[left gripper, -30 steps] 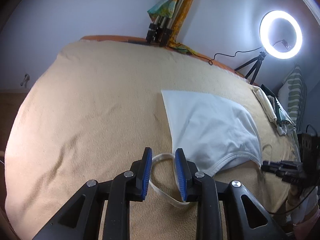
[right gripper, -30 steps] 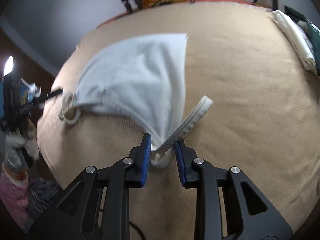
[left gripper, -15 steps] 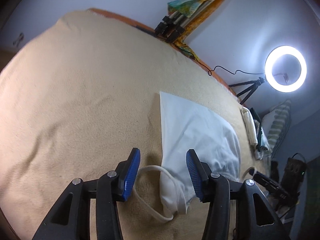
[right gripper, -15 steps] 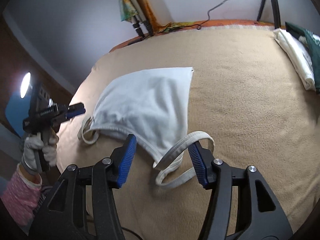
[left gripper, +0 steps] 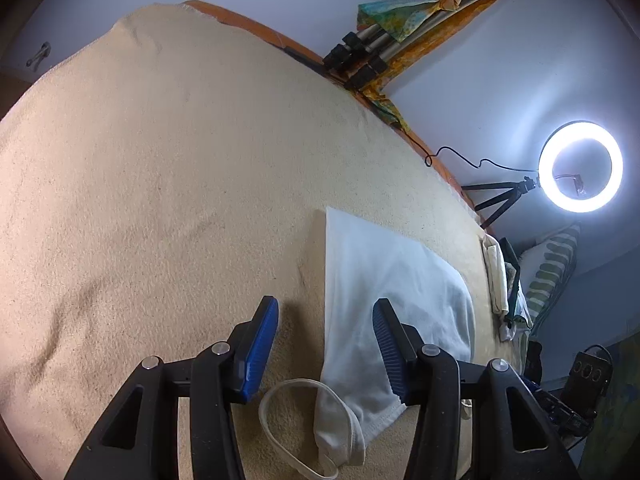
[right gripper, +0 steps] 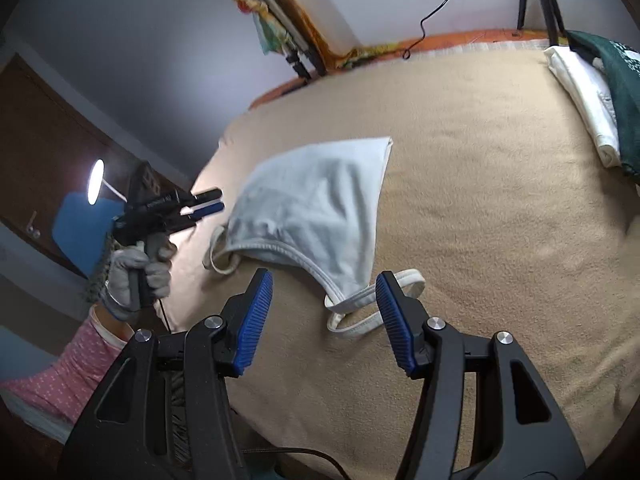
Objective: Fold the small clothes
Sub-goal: 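Move both grippers to the folded bundle's edge and pinch it, then lift the folded tank top with both grippers and carry it onto the clothes pile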
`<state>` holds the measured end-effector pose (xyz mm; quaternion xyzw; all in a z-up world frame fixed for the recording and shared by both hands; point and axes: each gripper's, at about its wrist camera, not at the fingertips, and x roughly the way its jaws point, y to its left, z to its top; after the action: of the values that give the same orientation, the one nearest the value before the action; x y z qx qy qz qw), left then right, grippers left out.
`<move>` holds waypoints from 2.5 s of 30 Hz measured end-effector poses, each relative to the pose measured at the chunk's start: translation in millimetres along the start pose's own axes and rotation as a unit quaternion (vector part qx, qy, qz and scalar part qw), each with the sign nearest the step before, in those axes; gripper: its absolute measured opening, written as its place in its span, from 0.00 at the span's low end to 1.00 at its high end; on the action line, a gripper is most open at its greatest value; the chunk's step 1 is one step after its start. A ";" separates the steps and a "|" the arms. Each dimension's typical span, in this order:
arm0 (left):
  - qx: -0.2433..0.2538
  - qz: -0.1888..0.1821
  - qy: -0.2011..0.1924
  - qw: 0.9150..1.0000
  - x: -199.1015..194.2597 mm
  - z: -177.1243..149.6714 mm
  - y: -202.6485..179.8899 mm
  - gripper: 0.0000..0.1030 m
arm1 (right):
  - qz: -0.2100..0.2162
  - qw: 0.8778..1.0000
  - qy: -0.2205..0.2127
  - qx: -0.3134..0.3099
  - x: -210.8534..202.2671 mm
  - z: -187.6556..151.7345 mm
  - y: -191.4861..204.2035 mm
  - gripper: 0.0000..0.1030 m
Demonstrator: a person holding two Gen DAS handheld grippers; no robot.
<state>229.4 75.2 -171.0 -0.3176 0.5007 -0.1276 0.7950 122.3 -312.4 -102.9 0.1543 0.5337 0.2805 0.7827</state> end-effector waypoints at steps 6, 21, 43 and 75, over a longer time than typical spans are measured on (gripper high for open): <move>-0.006 -0.001 0.013 1.000 10.6 -3.4 0.2 0.49 | -0.009 0.998 -0.027 0.059 10.3 11.6 -27.0 0.55; -0.027 -0.050 0.032 0.998 34.1 -7.0 -7.2 0.39 | 0.026 0.992 0.002 0.126 97.7 34.8 -55.1 0.42; 0.126 0.047 -0.033 0.990 23.4 -27.6 -73.2 0.04 | -0.035 0.999 -0.016 0.021 100.9 44.5 3.1 0.10; 0.278 -0.046 -0.059 0.958 71.9 -67.5 -277.6 0.04 | -0.198 0.969 -0.125 -0.079 -67.6 35.8 -20.0 0.09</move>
<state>235.6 -200.3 -66.8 -0.1139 0.3822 -0.2791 0.8735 142.4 -367.1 -49.3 0.0173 0.4279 0.1391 0.8929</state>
